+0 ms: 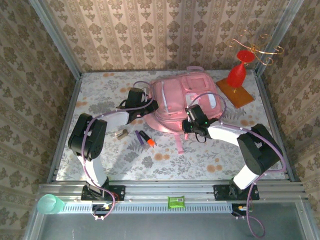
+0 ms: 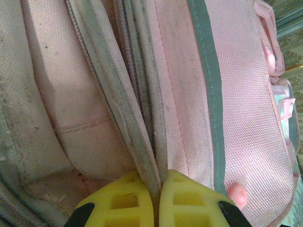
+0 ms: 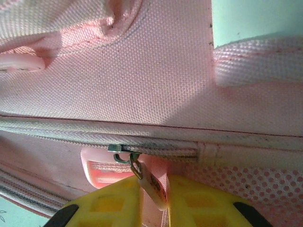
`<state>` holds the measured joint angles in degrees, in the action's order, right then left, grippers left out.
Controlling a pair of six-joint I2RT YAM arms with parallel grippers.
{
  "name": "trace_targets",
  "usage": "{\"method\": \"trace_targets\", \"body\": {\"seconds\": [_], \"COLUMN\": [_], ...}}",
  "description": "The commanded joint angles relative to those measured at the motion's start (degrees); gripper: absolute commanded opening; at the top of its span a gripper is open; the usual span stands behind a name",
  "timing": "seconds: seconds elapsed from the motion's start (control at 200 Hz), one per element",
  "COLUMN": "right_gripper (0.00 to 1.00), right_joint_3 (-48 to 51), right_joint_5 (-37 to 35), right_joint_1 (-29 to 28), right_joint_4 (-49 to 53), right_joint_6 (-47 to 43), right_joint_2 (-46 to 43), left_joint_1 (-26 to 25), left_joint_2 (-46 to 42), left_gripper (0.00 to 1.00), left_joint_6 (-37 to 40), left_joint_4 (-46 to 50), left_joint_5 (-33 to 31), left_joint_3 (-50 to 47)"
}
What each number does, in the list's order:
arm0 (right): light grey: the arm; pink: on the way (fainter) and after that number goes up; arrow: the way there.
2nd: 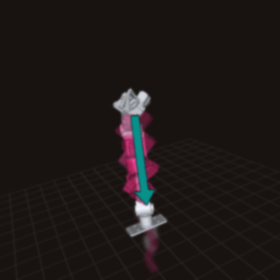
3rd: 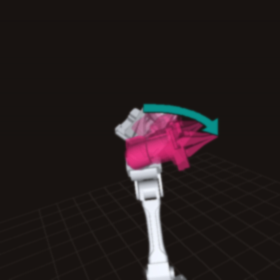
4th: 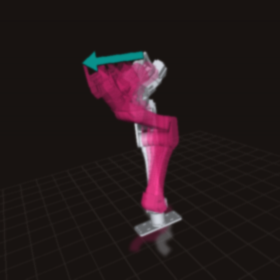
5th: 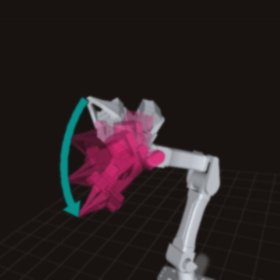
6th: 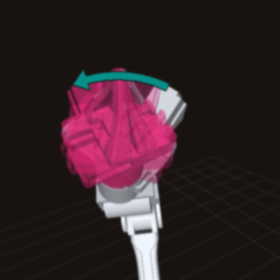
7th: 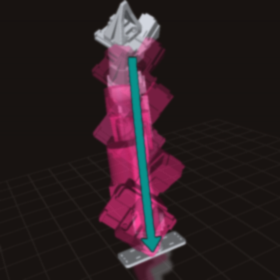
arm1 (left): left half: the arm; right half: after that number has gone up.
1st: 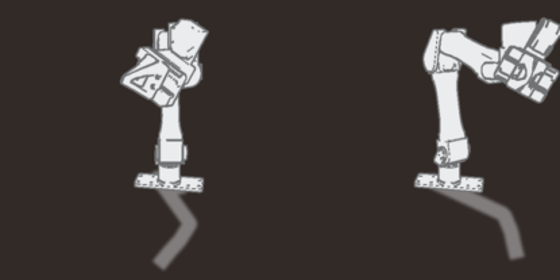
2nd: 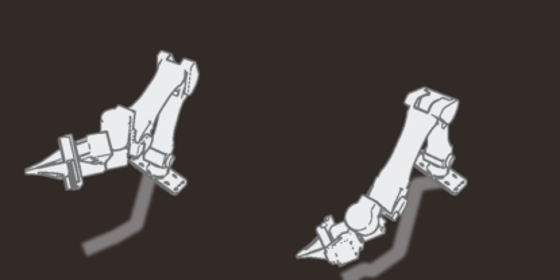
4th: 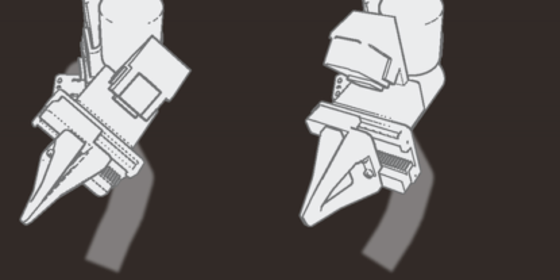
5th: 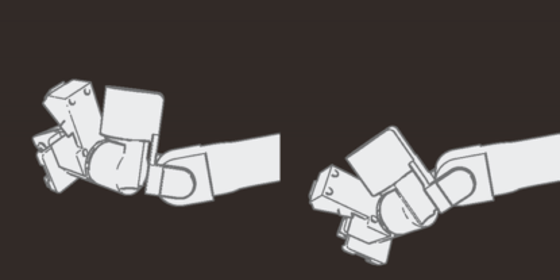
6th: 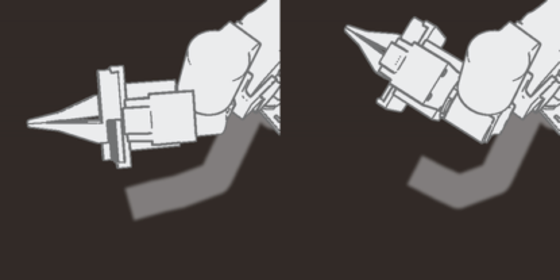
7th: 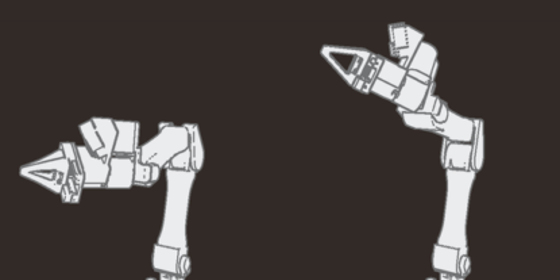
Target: Pack the student bag
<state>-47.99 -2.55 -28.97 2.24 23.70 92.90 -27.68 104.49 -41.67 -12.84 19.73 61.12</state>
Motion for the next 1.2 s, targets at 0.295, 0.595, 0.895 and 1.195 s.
{"method": "trace_targets", "body": {"seconds": [0.295, 0.595, 0.895, 1.195], "right_gripper": [0.0, 0.0, 0.0, 0.24], "right_joint_3": [1.9, 5.4, 7.7, 4.0], "right_joint_5": [-4.0, -5.5, 6.8, 6.2], "right_joint_1": [3.9, 8.6, 5.2, 2.2], "right_joint_4": [2.7, 2.5, -3.8, 0.7], "right_joint_6": [0.7, 3.8, 0.0, -1.0], "right_joint_2": [-3.8, -6.9, -12.4, -9.5], "left_joint_1": [0.3, 1.2, 1.2, 5.7], "left_joint_2": [-3.9, -4.9, 0.7, -0.1], "left_gripper": [0.0, 0.0, 0.0, 0.4], "left_joint_6": [3.1, 7.1, 10.7, 13.6], "left_joint_4": [0.6, 2.7, 8.2, 12.5], "left_joint_5": [2.4, 1.4, 6.6, 3.2], "left_joint_3": [-0.8, -1.3, 7.4, 9.7]}}
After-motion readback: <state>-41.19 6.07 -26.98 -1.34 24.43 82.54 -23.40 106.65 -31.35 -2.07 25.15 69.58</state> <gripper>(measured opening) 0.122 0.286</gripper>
